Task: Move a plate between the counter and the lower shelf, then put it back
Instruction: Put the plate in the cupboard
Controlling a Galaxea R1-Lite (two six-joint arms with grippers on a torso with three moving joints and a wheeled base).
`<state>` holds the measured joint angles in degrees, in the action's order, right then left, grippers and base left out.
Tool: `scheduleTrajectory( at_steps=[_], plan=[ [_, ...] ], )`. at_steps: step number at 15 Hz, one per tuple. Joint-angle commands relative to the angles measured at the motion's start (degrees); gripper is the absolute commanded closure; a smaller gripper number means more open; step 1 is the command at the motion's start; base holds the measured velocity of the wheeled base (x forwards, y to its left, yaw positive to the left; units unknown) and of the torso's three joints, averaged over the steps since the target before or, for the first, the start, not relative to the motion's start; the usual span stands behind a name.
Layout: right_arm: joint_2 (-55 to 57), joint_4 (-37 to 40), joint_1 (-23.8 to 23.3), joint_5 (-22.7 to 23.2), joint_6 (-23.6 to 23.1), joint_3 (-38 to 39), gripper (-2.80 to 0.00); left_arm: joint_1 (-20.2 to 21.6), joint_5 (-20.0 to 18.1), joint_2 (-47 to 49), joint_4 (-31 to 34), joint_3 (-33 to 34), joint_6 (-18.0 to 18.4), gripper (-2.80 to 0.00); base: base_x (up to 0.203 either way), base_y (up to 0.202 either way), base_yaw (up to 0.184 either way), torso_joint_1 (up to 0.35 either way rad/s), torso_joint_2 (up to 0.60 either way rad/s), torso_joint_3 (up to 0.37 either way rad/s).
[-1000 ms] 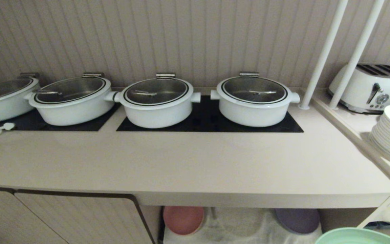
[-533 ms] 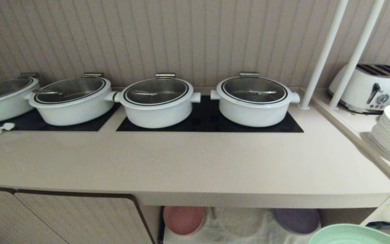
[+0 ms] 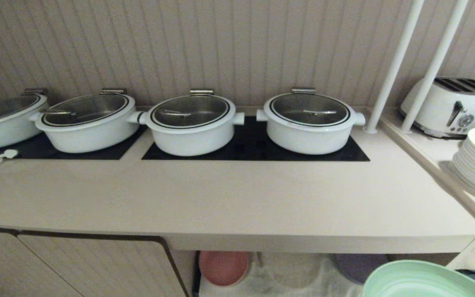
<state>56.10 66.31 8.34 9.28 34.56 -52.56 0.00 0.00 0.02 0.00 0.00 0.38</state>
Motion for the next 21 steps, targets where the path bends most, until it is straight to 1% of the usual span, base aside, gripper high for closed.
scheduleTrajectory(
  at_steps=[1, 3, 7, 10, 18, 21],
  plan=[
    [0.41, -0.50, 0.01, 0.04, 0.36, 0.48, 0.00, 0.00, 0.00, -0.02, -0.09, 0.00, 0.06, 0.00, 0.000, 0.000, 0.000, 0.000, 0.00, 0.000],
    [0.41, -2.33, 0.01, 0.04, 1.23, 0.79, 0.00, 0.00, 0.00, -0.02, -0.09, 0.00, -0.03, 0.00, 0.000, 0.000, 0.000, 0.000, 0.00, 0.000],
    [0.59, -2.54, 0.01, -0.14, 1.30, 0.79, 0.00, 0.00, 0.00, -0.02, 0.00, 0.00, 0.00, 0.00, 0.000, 0.000, 0.000, 0.000, 0.00, 0.000],
    [0.59, -4.32, 0.01, -0.22, 1.30, 1.38, 0.00, 0.00, 0.00, -0.02, -0.09, 0.00, -0.03, 0.00, 0.000, 0.000, 0.000, 0.000, 0.00, 0.000],
    [0.76, -4.53, -0.16, -0.22, 1.30, 1.41, 0.00, 0.00, 0.00, -0.02, -0.07, 0.00, 0.04, 0.00, 0.000, 0.000, 0.000, 0.000, 0.00, 0.000],
    [0.85, -4.61, -0.25, -0.22, 1.30, 1.41, 0.00, 0.00, 0.00, -0.02, 0.00, 0.00, 0.01, 0.00, 0.000, 0.000, 0.000, -0.129, 0.26, 0.137]
  ],
)
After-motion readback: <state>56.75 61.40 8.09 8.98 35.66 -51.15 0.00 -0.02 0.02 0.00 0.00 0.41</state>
